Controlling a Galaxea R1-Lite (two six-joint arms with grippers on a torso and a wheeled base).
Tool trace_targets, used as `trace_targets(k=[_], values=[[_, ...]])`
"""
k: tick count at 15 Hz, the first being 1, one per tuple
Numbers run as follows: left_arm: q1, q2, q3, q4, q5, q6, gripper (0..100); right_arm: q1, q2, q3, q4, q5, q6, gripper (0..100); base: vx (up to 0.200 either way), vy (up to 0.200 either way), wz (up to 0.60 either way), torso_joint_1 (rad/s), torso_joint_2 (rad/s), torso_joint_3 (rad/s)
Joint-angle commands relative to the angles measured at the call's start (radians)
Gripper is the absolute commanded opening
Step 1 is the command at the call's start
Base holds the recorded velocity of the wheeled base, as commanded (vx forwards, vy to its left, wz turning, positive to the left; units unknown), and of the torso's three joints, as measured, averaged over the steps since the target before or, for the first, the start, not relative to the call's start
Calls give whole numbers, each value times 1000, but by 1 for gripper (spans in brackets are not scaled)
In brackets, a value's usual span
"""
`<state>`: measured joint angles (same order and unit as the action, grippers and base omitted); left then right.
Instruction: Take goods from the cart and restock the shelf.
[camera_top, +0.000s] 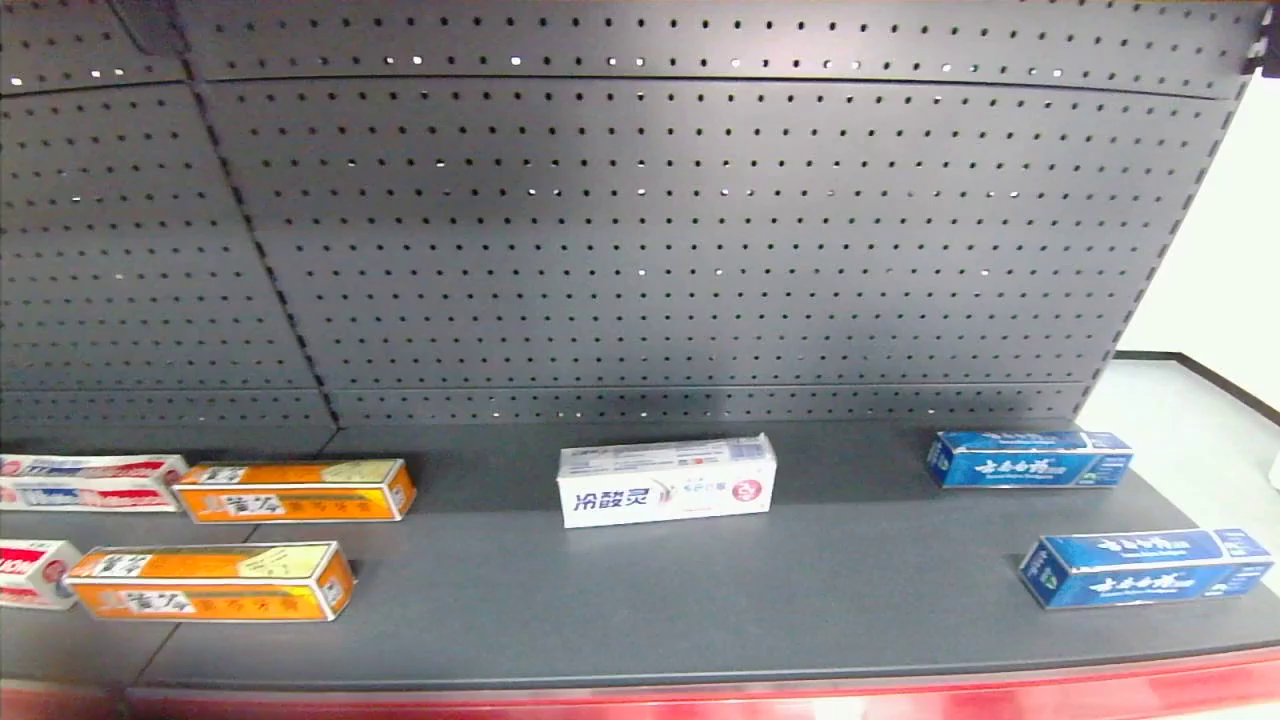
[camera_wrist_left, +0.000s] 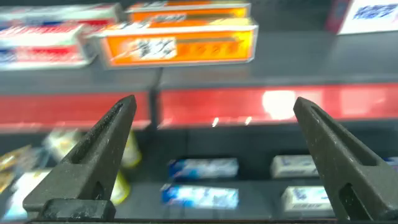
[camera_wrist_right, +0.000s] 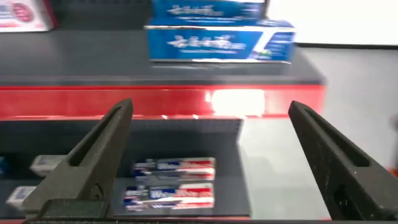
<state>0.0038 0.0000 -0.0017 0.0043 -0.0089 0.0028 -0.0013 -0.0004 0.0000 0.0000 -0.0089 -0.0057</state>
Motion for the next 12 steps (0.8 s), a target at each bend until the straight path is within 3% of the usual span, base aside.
trace_targets(k=[1, 12], values=[[1, 0, 0, 0, 0, 0, 100, 1, 0, 0, 0, 0, 0, 100, 0, 0, -600, -2, 2, 2], [1, 0, 0, 0, -2, -1, 100, 1, 0, 0, 0, 0, 0, 100, 0, 0, -600, 6, 1, 2]])
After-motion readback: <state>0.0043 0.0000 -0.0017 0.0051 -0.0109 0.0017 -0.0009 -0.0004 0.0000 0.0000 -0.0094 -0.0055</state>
